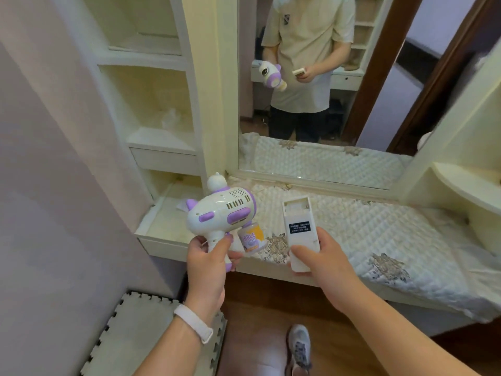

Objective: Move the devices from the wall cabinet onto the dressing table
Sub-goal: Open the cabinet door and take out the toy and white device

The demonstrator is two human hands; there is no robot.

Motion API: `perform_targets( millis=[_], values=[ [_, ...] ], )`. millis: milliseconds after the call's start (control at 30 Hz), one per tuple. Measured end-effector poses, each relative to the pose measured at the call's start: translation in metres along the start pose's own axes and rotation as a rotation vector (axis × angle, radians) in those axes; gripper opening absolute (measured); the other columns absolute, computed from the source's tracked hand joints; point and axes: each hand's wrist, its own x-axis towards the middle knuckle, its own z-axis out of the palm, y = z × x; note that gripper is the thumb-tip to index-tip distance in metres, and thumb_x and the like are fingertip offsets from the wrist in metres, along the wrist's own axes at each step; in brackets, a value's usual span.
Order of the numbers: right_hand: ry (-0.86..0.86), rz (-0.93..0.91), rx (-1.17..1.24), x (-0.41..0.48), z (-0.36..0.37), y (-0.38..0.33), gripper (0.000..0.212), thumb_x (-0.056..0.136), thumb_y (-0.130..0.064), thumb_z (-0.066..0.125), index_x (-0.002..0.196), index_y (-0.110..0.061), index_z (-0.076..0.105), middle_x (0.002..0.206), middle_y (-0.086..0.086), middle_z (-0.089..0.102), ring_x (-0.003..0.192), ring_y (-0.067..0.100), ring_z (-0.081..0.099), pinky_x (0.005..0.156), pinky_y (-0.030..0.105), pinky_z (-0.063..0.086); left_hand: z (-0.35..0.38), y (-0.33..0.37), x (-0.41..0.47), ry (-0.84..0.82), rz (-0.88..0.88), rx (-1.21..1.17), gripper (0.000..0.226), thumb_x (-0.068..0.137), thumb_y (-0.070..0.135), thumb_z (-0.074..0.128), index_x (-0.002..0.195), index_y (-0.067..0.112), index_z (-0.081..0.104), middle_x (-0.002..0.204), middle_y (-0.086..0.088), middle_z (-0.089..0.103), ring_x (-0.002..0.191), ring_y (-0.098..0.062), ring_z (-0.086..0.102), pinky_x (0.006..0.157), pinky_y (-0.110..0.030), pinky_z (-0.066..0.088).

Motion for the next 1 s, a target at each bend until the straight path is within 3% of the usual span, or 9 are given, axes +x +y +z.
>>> perform_targets(
  millis=[167,267,433,600,767,1000],
  values=[
    [-0.039,0.036,0.004,0.078,-0.015,0.005,0.026,0.089,-0.006,0.064,0.109,-0.022,0.06,0.101,0.006,0.069,0.088,0.026,0.07,0.069,0.043,0.062,0.041,-0.011,0.046,0.046,-0.006,0.047,0.022,0.086,0.002,0.068,0.101,0.01,0.055,0.086,-0.004,0.067,0.057,-0.023,0.062,0.055,-0.032,0.055],
    [-0.084,0.063,0.011,0.129,-0.029,0.007,0.026,0.089,-0.005,0.062,0.111,-0.018,0.058,0.103,0.009,0.068,0.088,0.029,0.069,0.06,0.034,0.06,0.067,-0.02,0.076,0.097,-0.019,0.09,0.026,0.085,0.004,0.069,0.107,0.007,0.055,0.096,-0.01,0.068,0.058,-0.022,0.064,0.056,-0.033,0.055],
    [-0.14,0.118,0.015,0.205,-0.057,0.011,0.024,0.09,-0.006,0.062,0.106,-0.024,0.058,0.103,0.008,0.068,0.087,0.029,0.07,0.062,0.035,0.06,0.11,-0.034,0.121,0.117,-0.084,0.169,0.025,0.083,0.002,0.068,0.106,0.004,0.058,0.098,-0.016,0.067,0.056,-0.021,0.062,0.055,-0.032,0.053],
    [-0.235,0.182,-0.041,0.269,-0.081,0.026,0.026,0.089,-0.011,0.064,0.109,-0.026,0.057,0.105,0.002,0.067,0.092,0.022,0.067,0.058,0.025,0.055,0.146,-0.056,0.153,0.184,-0.147,0.16,0.029,0.083,0.0,0.069,0.11,0.002,0.059,0.097,-0.016,0.066,0.056,-0.02,0.061,0.053,-0.031,0.052],
    [-0.264,0.259,-0.047,0.313,-0.086,0.039,0.039,0.086,-0.011,0.069,0.118,-0.027,0.054,0.107,-0.003,0.066,0.095,0.017,0.066,0.069,0.032,0.059,0.166,-0.073,0.178,0.266,-0.198,0.13,0.017,0.084,-0.002,0.066,0.096,0.008,0.06,0.09,-0.013,0.066,0.056,-0.019,0.06,0.059,-0.032,0.05],
    [-0.262,0.424,-0.053,0.356,-0.071,0.068,0.035,0.088,-0.011,0.065,0.12,-0.02,0.056,0.109,0.002,0.067,0.095,0.02,0.066,0.073,0.036,0.057,0.172,-0.096,0.222,0.307,-0.278,0.13,0.018,0.086,0.005,0.067,0.102,0.011,0.063,0.092,-0.008,0.07,0.072,-0.019,0.067,0.058,-0.029,0.045]
  ],
)
